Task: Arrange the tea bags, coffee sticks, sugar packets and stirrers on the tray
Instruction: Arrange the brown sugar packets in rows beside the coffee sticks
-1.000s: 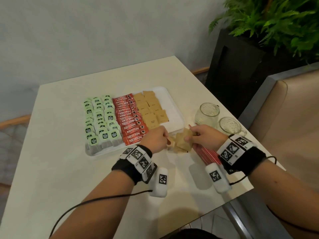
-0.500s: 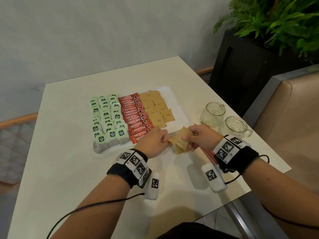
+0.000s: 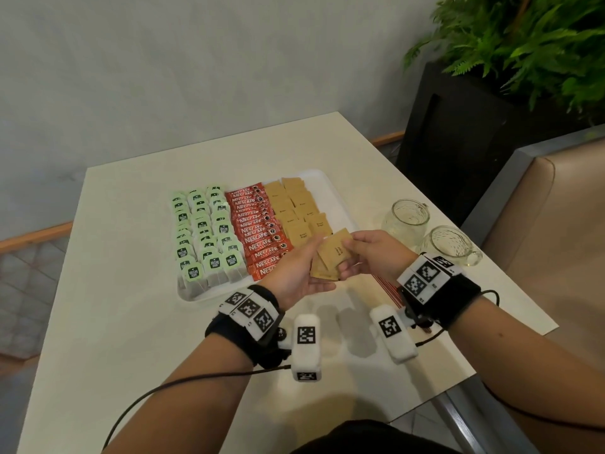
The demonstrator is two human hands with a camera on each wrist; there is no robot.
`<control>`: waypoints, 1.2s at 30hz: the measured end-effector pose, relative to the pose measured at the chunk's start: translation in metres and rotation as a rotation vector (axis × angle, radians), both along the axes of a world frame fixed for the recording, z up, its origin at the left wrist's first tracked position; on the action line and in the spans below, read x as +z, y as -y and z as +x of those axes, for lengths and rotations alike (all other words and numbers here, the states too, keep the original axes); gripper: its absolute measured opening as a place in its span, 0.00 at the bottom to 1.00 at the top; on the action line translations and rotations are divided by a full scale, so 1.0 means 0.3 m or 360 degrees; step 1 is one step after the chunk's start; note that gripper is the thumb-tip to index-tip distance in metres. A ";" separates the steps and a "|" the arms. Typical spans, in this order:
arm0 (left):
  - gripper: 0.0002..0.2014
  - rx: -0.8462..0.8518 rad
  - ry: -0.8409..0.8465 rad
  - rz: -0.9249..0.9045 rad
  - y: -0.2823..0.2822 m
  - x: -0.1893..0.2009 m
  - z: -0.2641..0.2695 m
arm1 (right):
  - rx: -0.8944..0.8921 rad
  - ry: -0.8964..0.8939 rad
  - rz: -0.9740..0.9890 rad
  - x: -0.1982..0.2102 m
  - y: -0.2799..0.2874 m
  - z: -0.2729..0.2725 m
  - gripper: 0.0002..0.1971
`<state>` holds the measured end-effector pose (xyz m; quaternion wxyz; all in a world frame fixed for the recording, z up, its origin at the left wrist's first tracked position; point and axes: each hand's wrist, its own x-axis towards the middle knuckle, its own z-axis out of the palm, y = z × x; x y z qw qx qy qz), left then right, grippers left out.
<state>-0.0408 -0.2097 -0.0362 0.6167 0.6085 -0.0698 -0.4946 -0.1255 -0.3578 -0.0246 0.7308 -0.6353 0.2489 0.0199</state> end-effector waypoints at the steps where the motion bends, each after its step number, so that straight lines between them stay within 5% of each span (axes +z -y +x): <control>1: 0.23 -0.0015 0.0040 -0.0009 -0.004 -0.005 0.003 | -0.0015 -0.0012 0.0018 0.001 -0.001 0.005 0.11; 4: 0.29 -0.0044 0.0090 -0.0043 -0.016 -0.031 0.018 | -0.0043 -0.0031 0.0035 -0.002 0.001 0.014 0.11; 7: 0.21 -0.0151 0.0197 -0.0033 -0.025 -0.035 0.020 | -0.0078 -0.0074 -0.0092 -0.014 0.009 0.020 0.08; 11: 0.12 0.0113 0.0151 -0.0006 -0.025 -0.044 0.023 | -0.0019 -0.0205 -0.0380 -0.039 0.026 0.015 0.05; 17: 0.13 0.0172 0.0272 0.0047 -0.019 -0.035 0.050 | 0.0201 -0.0257 -0.0599 -0.029 0.016 0.042 0.03; 25: 0.11 0.0445 0.0336 0.0062 -0.089 0.010 0.151 | 0.0147 -0.0353 -0.1152 -0.037 0.024 0.132 0.12; 30: 0.10 0.0617 0.0201 0.0074 -0.178 0.020 0.195 | -0.0116 -0.0480 -0.1160 -0.080 0.058 0.155 0.05; 36: 0.12 0.0618 0.0174 0.0080 -0.207 0.002 0.179 | -0.0101 -0.0567 -0.1140 -0.090 0.065 0.186 0.03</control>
